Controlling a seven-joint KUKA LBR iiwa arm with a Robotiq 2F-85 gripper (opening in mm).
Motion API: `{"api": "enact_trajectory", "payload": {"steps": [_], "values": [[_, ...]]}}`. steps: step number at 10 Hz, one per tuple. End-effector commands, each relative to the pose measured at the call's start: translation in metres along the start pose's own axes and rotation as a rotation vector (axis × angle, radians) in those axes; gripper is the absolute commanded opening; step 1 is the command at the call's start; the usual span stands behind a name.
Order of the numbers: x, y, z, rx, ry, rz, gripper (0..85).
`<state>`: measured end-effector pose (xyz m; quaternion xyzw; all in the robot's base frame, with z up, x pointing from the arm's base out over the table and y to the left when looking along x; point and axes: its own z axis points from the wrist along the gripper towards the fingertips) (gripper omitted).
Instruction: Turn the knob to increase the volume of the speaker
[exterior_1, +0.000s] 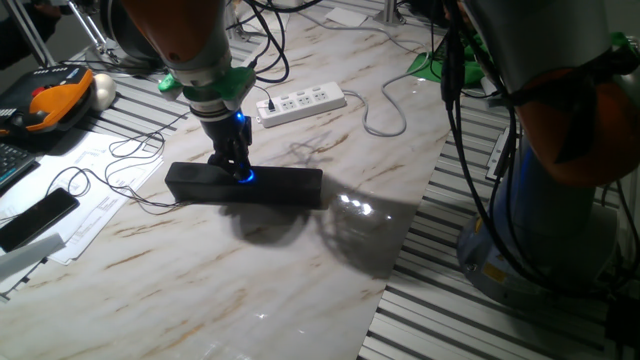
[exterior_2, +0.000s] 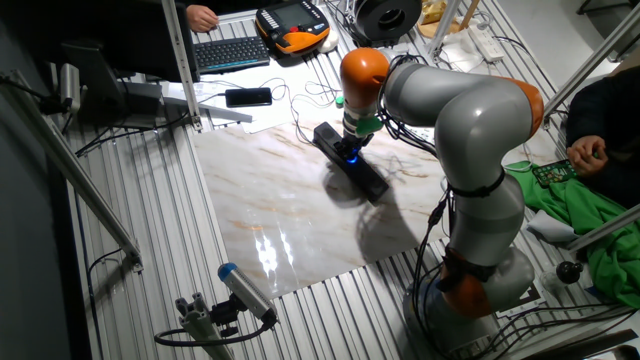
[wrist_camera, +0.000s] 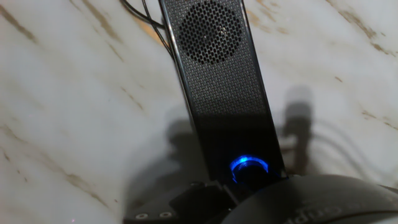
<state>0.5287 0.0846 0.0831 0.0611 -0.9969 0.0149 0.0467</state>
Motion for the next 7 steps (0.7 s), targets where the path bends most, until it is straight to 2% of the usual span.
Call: {"api": "enact_trajectory", "payload": {"steps": [1, 4, 6, 7], "values": [[-0.0001, 0.0, 0.0001, 0.0, 0.0, -0.002, 34.0], [-0.0009, -0.0004, -0.0011, 0.007, -0.005, 0.012, 34.0], [-0.0008, 0.0005, -0.0002, -0.015, 0.022, 0.026, 34.0], [-0.0009, 0.0016, 0.0, -0.014, 0.017, 0.026, 34.0]]}}
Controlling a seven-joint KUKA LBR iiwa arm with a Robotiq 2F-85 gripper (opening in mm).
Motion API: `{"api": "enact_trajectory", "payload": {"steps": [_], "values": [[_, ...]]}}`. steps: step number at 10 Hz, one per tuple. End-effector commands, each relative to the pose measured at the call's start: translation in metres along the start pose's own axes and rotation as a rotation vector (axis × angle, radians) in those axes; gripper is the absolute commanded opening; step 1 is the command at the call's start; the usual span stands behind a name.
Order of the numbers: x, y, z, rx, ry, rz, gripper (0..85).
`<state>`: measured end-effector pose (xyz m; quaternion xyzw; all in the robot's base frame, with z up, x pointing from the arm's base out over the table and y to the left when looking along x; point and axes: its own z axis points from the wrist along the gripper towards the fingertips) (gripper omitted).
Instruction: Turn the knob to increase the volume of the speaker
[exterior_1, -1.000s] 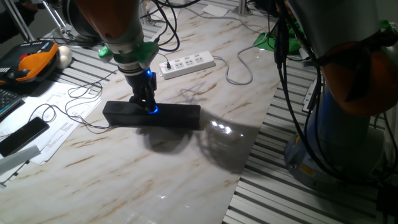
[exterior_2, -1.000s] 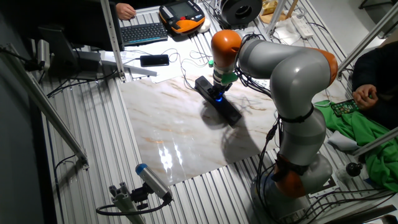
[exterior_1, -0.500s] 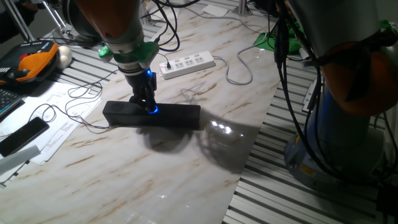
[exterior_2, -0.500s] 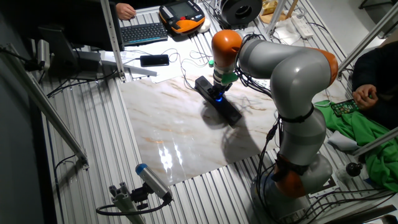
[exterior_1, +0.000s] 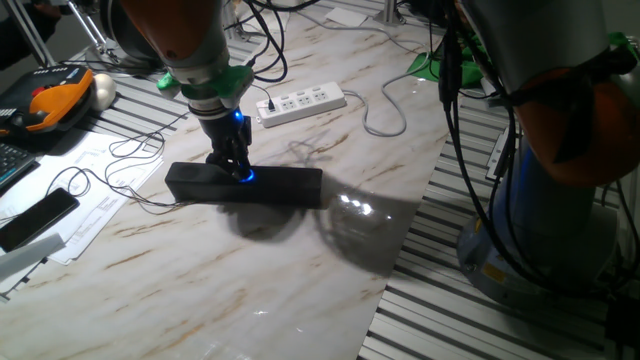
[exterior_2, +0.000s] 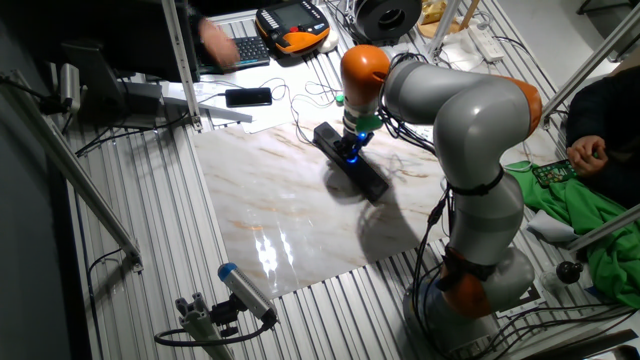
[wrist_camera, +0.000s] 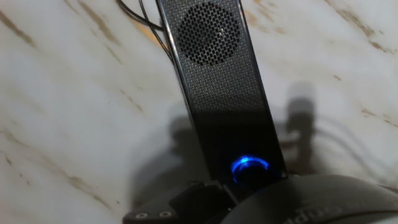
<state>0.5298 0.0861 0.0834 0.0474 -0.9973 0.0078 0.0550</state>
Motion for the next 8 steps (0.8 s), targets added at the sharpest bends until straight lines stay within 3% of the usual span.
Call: {"api": "enact_trajectory", "payload": {"steps": [1, 3, 8], "values": [[-0.0003, 0.0017, 0.0005, -0.014, -0.002, 0.003, 34.0], [-0.0035, 0.0048, 0.0016, 0.016, -0.027, 0.005, 34.0], [-0.0061, 0.0003, -0.0045, 0.02, -0.003, -0.01, 34.0]]}}
